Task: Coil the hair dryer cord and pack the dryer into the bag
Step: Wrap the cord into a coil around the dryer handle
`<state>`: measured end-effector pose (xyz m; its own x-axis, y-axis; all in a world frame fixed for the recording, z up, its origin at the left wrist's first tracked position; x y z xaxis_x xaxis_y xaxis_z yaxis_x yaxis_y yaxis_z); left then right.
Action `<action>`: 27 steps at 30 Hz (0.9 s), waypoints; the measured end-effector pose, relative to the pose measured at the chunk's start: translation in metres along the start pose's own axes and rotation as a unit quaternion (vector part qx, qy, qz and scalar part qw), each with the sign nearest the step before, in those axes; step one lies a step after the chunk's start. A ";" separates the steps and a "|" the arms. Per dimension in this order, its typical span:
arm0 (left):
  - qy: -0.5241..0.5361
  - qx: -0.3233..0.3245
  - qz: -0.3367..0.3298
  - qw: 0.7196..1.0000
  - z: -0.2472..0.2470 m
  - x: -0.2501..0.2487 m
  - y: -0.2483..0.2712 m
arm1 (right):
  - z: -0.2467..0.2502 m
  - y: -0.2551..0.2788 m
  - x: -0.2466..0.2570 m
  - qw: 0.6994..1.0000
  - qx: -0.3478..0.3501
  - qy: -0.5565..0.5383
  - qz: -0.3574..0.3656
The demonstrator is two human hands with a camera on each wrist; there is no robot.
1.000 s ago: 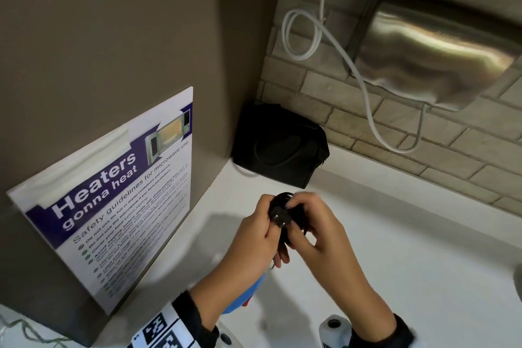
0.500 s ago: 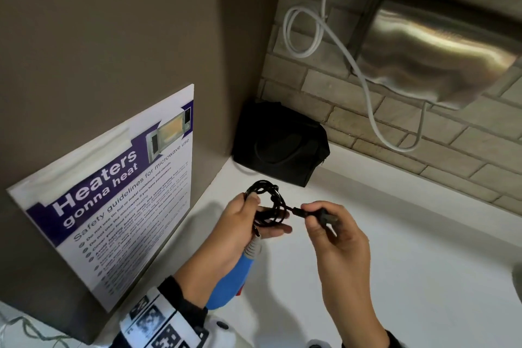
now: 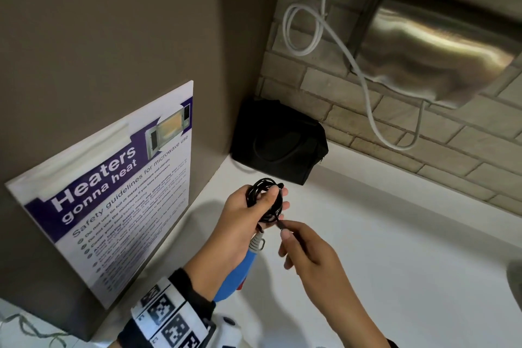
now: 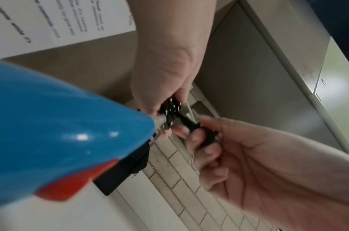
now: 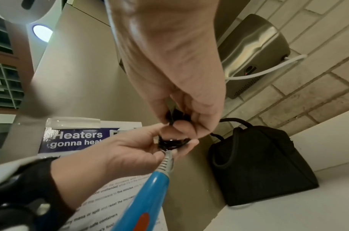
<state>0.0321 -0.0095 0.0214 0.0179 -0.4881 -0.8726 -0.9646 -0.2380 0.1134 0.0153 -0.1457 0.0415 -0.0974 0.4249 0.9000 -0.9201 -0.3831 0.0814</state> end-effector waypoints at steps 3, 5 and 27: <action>0.019 -0.046 -0.021 0.999 0.004 -0.003 -0.002 | -0.001 0.003 0.006 1.000 -0.007 -0.009 0.008; 0.026 -0.072 -0.034 0.996 0.007 -0.006 -0.003 | -0.001 0.007 0.008 1.000 -0.006 -0.020 0.010; -0.051 0.111 -0.011 0.992 -0.003 -0.005 0.003 | -0.004 -0.014 0.004 0.987 0.016 -0.107 -0.118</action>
<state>0.0297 -0.0104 0.0273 0.0241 -0.3944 -0.9186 -0.9987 -0.0507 -0.0044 0.0265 -0.1350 0.0421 0.2035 0.3228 0.9243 -0.8952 -0.3210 0.3092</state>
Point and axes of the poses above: each hand's wrist, its own y-axis away from the middle knuckle, its own z-axis out of the back of the hand, x = y × z, the point moved 5 cm from there along -y, towards the middle knuckle, and after that the axes turned 3 degrees about -z, right-handed, at the moved point
